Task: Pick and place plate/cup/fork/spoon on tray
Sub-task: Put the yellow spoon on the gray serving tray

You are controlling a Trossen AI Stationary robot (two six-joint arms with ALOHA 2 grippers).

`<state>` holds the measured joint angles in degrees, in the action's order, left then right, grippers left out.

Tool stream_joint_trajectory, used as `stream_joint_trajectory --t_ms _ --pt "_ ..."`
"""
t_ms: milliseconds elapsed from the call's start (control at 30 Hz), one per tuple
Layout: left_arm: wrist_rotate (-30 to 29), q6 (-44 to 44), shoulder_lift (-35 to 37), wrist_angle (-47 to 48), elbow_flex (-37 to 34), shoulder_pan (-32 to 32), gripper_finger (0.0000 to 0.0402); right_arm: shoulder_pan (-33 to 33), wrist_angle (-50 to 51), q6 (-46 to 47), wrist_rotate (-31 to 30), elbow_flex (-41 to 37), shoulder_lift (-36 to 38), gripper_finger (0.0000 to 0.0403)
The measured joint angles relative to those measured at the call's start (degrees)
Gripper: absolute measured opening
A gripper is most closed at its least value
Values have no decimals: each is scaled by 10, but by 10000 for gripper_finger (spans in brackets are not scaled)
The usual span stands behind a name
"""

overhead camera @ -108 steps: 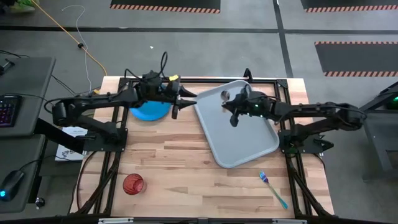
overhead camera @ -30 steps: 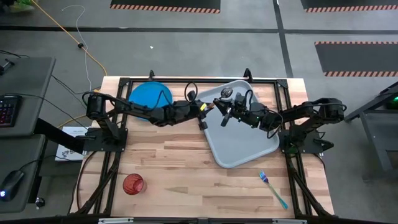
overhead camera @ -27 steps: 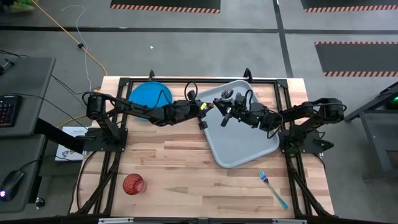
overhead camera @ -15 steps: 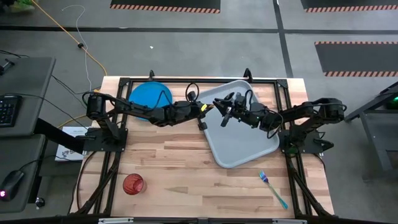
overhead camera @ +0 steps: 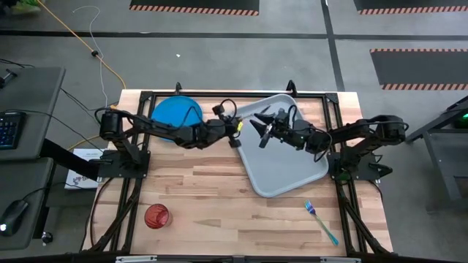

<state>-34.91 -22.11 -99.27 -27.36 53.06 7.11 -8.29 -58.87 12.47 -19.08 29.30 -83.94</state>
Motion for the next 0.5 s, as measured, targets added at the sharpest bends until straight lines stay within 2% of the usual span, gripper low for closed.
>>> stream_joint_trajectory --t_ms 200,333,433,500 --pt "-121 -53 20 38 0 0 24 -10 85 5 -4 0 45 191" --pt "-213 -148 20 38 0 0 24 -19 137 32 -40 0 73 194" --pt "-224 -262 16 29 0 4 23 -34 137 86 -61 0 83 195" --pt "-227 -341 16 23 0 7 22 -47 128 124 -50 0 83 195"
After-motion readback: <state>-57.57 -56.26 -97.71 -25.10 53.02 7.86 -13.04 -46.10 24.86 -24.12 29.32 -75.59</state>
